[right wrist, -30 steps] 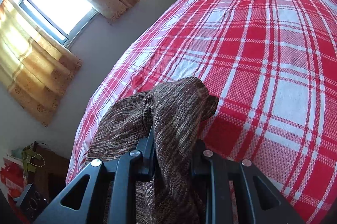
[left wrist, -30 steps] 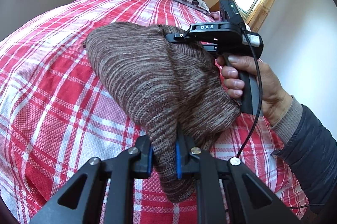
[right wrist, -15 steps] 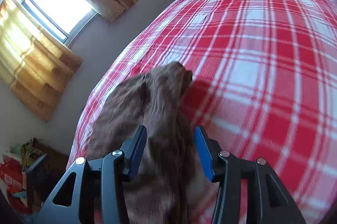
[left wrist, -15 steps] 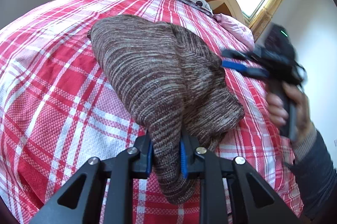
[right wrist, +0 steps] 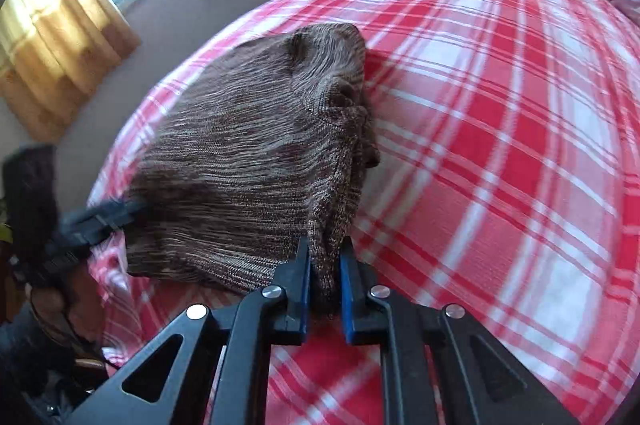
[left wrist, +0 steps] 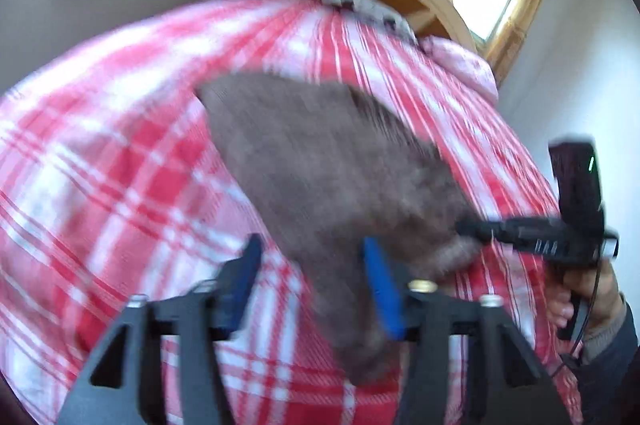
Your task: Fold small clothes
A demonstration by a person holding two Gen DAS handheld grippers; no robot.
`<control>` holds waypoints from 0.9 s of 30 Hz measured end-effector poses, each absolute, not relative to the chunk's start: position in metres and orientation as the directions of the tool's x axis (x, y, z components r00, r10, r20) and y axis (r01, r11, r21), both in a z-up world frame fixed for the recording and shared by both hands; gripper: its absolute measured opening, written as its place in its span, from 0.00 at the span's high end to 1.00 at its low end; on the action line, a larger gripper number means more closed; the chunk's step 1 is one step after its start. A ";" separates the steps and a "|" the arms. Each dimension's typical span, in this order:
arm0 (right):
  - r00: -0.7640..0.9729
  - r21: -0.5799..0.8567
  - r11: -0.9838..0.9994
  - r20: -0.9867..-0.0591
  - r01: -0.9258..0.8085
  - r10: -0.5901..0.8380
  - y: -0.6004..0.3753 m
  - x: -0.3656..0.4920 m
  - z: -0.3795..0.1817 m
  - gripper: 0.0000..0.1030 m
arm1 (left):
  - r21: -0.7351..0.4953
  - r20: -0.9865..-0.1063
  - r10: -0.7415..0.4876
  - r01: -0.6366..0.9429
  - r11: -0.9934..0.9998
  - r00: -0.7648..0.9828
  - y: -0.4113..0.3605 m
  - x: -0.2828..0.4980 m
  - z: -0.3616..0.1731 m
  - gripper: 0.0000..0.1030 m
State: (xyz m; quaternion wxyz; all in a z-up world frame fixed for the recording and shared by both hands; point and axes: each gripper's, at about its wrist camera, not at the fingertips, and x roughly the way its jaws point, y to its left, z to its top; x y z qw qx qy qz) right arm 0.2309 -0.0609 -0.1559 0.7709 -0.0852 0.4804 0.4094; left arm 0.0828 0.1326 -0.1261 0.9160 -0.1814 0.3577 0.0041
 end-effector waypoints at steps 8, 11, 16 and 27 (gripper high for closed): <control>0.325 0.152 0.709 -0.809 -0.689 0.489 -0.065 0.233 -0.145 0.65 | -0.102 -0.779 0.065 -0.228 0.968 0.624 0.134 0.120 -0.149 0.21; 0.343 0.222 0.663 -0.715 -0.715 0.609 -0.055 0.225 -0.112 0.63 | -0.175 -0.770 0.041 -0.271 0.947 0.637 0.146 0.117 -0.163 0.08; 0.210 0.357 0.523 -0.634 -0.774 0.744 -0.014 0.238 -0.110 0.57 | -0.144 -0.742 0.061 -0.248 0.958 0.668 0.144 0.118 -0.165 0.04; 0.369 0.402 0.685 -0.621 -0.607 0.692 -0.050 0.232 -0.108 0.56 | -0.132 -0.676 0.075 -0.221 0.966 0.733 0.142 0.070 -0.116 0.05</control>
